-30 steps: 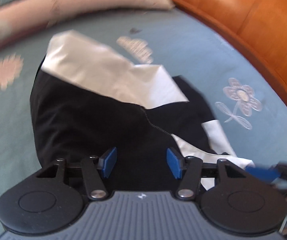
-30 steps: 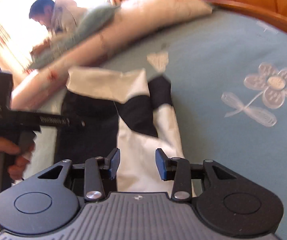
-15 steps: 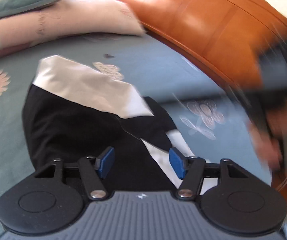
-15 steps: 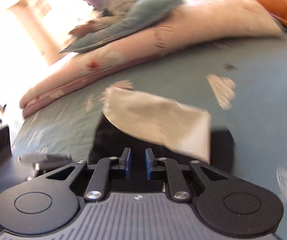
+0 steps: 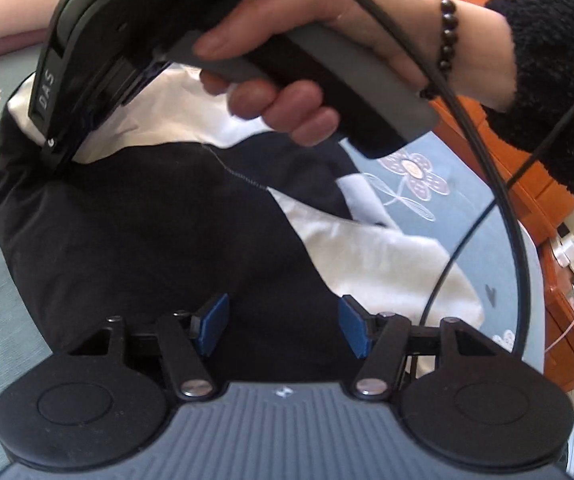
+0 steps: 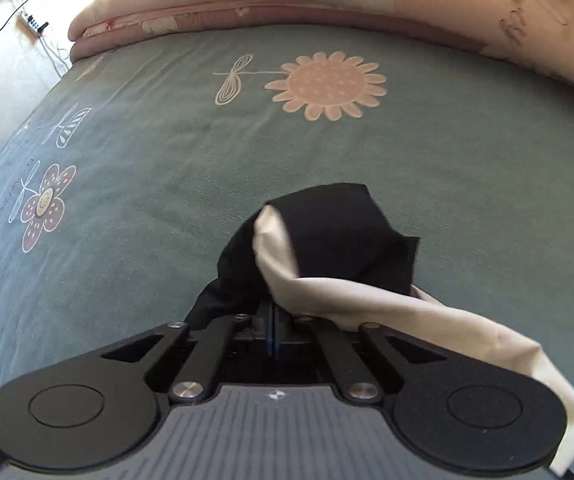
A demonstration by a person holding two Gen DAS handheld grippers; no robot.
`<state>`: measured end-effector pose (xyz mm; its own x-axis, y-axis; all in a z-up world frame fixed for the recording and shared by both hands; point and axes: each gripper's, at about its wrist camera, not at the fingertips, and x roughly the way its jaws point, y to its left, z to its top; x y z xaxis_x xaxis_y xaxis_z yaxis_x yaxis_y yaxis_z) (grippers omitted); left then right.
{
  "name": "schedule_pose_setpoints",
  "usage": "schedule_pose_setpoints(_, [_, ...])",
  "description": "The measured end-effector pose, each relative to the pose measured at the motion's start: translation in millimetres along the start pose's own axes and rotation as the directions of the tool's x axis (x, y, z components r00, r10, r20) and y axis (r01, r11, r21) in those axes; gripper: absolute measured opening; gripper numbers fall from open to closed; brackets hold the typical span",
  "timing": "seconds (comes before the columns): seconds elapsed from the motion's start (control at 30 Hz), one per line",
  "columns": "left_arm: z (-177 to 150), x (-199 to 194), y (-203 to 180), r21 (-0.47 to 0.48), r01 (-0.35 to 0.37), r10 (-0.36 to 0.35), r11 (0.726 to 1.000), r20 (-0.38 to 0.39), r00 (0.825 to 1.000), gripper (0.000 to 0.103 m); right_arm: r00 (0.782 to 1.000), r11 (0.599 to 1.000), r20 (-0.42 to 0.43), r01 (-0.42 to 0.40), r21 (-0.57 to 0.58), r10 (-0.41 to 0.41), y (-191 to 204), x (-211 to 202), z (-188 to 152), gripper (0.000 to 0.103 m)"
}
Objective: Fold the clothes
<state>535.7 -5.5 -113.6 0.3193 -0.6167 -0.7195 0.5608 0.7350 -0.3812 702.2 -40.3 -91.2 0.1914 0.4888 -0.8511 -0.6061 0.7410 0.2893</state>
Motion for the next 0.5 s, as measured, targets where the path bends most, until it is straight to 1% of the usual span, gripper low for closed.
schedule_pose_setpoints(0.1, [-1,4,3,-0.005,-0.001,0.001,1.000,0.004,1.000,0.061,0.999,0.999,0.000,-0.037,0.038,0.037,-1,9,0,0.000])
schedule_pose_setpoints(0.2, [-1,7,-1,0.002,0.011,-0.011,1.000,0.000,1.000,0.061,0.999,0.998,0.004,-0.035,0.059,0.035,5,-10,0,0.000])
schedule_pose_setpoints(0.23, [-1,8,-2,0.003,0.014,-0.014,1.000,-0.001,1.000,0.061,0.999,0.998,0.015,-0.034,0.049,0.033,10,-22,0,0.007])
schedule_pose_setpoints(0.3, [-1,9,-4,0.005,0.022,-0.022,1.000,-0.003,1.000,0.061,0.995,0.998,0.069,-0.066,0.017,0.065,23,-45,1,0.007])
schedule_pose_setpoints(0.37, [0,10,-5,0.000,0.028,-0.028,1.000,-0.004,1.000,0.061,0.988,0.998,0.141,-0.059,-0.020,0.062,34,-59,4,0.008])
schedule_pose_setpoints(0.4, [0,10,-6,0.000,0.030,-0.030,1.000,-0.006,1.000,0.061,0.986,0.999,0.164,-0.015,-0.036,0.021,38,-59,6,0.008])
schedule_pose_setpoints(0.47, [1,9,-8,0.007,0.037,-0.037,0.999,-0.011,0.999,0.061,0.981,0.991,0.151,0.128,-0.025,-0.123,33,-42,9,0.000])
schedule_pose_setpoints(0.5, [2,9,-9,0.011,0.040,-0.040,0.999,-0.014,0.999,0.061,0.980,0.989,0.132,0.151,0.007,-0.150,23,-30,7,0.000])
